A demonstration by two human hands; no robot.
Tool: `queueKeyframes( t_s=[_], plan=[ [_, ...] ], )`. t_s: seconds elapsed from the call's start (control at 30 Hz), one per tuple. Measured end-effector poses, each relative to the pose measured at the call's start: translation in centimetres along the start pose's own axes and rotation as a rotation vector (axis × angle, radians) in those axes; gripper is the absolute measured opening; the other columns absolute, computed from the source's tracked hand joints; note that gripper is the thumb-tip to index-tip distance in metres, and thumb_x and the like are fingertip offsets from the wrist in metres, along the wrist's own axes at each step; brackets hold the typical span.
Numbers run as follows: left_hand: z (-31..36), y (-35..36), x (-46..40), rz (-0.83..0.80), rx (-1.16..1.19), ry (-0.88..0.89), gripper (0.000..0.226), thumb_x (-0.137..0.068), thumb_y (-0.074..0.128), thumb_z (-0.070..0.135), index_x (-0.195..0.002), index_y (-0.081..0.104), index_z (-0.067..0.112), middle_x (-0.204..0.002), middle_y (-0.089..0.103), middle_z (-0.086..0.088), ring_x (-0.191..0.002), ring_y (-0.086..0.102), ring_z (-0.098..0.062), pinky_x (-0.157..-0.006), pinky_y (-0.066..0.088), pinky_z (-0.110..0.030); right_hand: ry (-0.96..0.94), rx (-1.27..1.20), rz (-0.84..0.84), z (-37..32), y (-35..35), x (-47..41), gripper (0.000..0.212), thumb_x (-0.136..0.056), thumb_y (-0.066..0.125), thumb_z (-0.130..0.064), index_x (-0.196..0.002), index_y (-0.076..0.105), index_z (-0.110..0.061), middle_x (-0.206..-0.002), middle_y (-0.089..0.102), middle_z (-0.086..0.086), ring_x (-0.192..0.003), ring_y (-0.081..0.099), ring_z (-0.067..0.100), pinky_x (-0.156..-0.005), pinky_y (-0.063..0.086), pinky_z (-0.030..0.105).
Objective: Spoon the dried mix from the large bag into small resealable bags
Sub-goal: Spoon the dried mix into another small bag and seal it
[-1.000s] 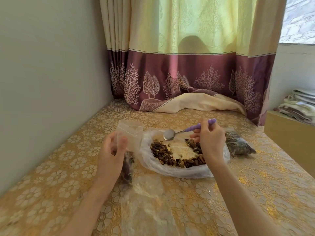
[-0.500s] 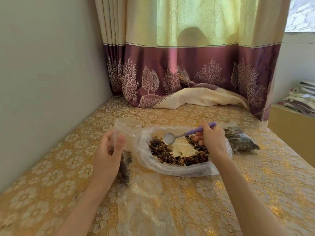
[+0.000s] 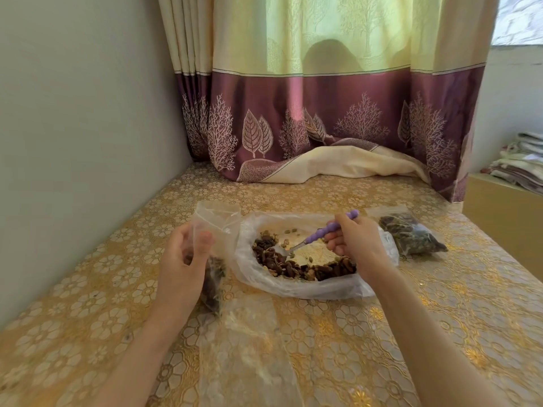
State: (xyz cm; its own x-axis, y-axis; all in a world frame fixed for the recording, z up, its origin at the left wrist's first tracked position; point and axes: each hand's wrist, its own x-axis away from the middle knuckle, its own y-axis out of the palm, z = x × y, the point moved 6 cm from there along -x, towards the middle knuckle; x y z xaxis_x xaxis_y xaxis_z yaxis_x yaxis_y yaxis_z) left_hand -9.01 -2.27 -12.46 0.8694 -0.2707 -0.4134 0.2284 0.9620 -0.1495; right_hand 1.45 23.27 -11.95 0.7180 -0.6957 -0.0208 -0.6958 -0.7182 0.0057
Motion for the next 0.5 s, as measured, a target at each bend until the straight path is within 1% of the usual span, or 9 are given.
queueKeyframes(
  t_s=[0.07, 0.13, 0.2, 0.3, 0.4, 0.43, 0.5],
  plan=[
    [0.1, 0.1, 0.1, -0.007, -0.010, 0.004, 0.050, -0.069, 0.042, 0.080, -0.102, 0.051, 0.043, -0.107, 0.065, 0.010, -0.102, 0.060, -0.010, -0.091, 0.049, -0.039, 0.020, -0.015, -0.012, 0.4, 0.4, 0.1, 0.034, -0.099, 0.040, -0.011, -0.070, 0.055, -0.001, -0.055, 0.068, 0.008, -0.038, 0.050, 0.009, -0.035, 0.037, 0.016],
    [0.1, 0.1, 0.1, -0.008, -0.017, 0.007, 0.056, -0.067, 0.041, 0.083, -0.103, 0.051, 0.042, -0.107, 0.065, 0.008, -0.103, 0.060, -0.011, -0.091, 0.048, -0.038, 0.028, -0.028, 0.002, 0.6, 0.4, 0.0, 0.035, -0.099, 0.040, -0.010, -0.069, 0.056, -0.001, -0.054, 0.068, 0.009, -0.037, 0.051, 0.009, -0.036, 0.038, 0.016],
    [0.2, 0.0, 0.2, -0.002, -0.032, 0.004, 0.063, -0.061, 0.040, 0.089, -0.103, 0.050, 0.043, -0.106, 0.065, 0.008, -0.102, 0.060, -0.010, -0.090, 0.048, -0.035, 0.020, -0.030, 0.053, 0.5, 0.0, 0.0, 0.035, -0.098, 0.041, -0.010, -0.067, 0.056, -0.003, -0.050, 0.066, 0.006, -0.036, 0.051, 0.007, -0.036, 0.039, 0.016],
    [0.1, -0.2, 0.1, 0.004, -0.042, -0.010, 0.062, -0.059, 0.041, 0.090, -0.102, 0.049, 0.046, -0.107, 0.064, 0.009, -0.104, 0.059, -0.010, -0.091, 0.048, -0.036, 0.001, -0.063, 0.133, 0.0, -1.0, -0.2, 0.035, -0.096, 0.042, -0.009, -0.064, 0.057, -0.004, -0.050, 0.066, 0.006, -0.036, 0.050, 0.006, -0.036, 0.039, 0.015],
    [0.1, -0.2, 0.1, -0.007, -0.113, 0.027, 0.053, -0.065, 0.042, 0.084, -0.103, 0.049, 0.047, -0.101, 0.064, 0.011, -0.095, 0.062, -0.012, -0.084, 0.052, -0.040, 0.011, -0.104, 0.179, -0.1, -1.7, -0.1, 0.031, -0.095, 0.043, -0.008, -0.068, 0.057, -0.005, -0.059, 0.066, 0.011, -0.038, 0.050, 0.007, -0.036, 0.039, 0.015],
    [0.2, -0.1, 0.1, -0.011, -0.151, 0.044, 0.055, -0.066, 0.042, 0.083, -0.105, 0.049, 0.045, -0.099, 0.063, 0.011, -0.093, 0.062, -0.014, -0.081, 0.053, -0.042, 0.013, -0.117, 0.185, -0.2, -1.8, -0.1, 0.031, -0.096, 0.043, -0.008, -0.068, 0.057, -0.005, -0.060, 0.066, 0.011, -0.039, 0.050, 0.008, -0.037, 0.039, 0.015],
    [0.1, 0.0, 0.1, -0.018, -0.169, 0.057, 0.065, -0.065, 0.041, 0.085, -0.110, 0.050, 0.038, -0.098, 0.064, 0.007, -0.091, 0.062, -0.018, -0.079, 0.054, -0.045, 0.006, -0.152, 0.184, -0.7, -1.8, 0.2, 0.034, -0.097, 0.043, -0.009, -0.066, 0.057, -0.005, -0.052, 0.064, 0.005, -0.039, 0.050, 0.007, -0.036, 0.039, 0.014]
  ],
)
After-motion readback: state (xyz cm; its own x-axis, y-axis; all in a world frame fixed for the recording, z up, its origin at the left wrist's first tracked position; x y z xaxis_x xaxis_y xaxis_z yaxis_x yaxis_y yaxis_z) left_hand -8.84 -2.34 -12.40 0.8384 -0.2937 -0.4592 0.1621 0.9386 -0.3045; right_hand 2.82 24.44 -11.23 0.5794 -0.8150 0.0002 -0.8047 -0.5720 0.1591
